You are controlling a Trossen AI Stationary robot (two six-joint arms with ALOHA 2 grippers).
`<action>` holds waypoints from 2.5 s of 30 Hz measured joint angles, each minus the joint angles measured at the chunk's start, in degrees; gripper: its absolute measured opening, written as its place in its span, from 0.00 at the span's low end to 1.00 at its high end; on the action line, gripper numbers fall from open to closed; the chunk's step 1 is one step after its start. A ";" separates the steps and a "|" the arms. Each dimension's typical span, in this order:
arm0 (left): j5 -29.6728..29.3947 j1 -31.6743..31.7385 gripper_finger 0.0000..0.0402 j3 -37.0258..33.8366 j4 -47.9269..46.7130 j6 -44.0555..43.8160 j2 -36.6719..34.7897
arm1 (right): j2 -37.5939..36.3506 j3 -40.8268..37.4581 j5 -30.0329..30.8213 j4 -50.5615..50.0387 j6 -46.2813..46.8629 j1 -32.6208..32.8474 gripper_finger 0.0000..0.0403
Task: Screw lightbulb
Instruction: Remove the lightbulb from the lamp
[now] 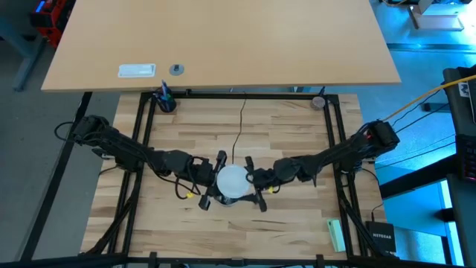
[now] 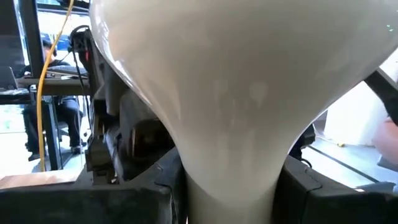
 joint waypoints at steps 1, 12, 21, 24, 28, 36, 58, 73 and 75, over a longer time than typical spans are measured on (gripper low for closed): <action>-0.02 0.00 0.34 0.00 0.00 0.19 0.00 | 0.69 -0.03 -0.17 1.46 -0.97 -0.04 0.64; -2.33 -0.02 0.34 0.00 -0.20 1.63 0.02 | 3.75 -0.03 -0.54 9.27 -6.63 -0.12 0.64; -4.71 0.00 0.34 0.09 -3.96 1.76 -0.22 | 0.02 -0.10 2.62 -0.71 -7.41 -0.13 0.43; -6.23 0.08 0.34 0.11 -5.01 2.29 -0.22 | -2.61 -0.10 4.89 -7.26 -7.70 -0.11 0.43; -13.42 0.04 0.34 0.15 -5.85 2.51 -0.22 | -4.77 -0.10 10.61 -11.79 -6.41 -0.11 0.43; -35.82 0.22 0.34 0.20 -4.95 -2.15 2.36 | -3.01 -0.21 38.48 -11.94 -0.66 0.07 0.43; -26.63 -2.20 0.33 0.52 -3.19 -0.27 0.20 | -16.81 0.11 8.46 -25.62 -1.51 -0.16 0.93; -7.10 -1.10 0.33 0.59 1.56 -2.30 0.55 | -3.79 1.07 -7.35 -4.52 0.65 -0.82 0.81; -7.08 -0.98 0.33 0.59 1.07 -2.32 0.55 | -3.08 2.23 -7.12 -6.65 1.08 -0.81 0.78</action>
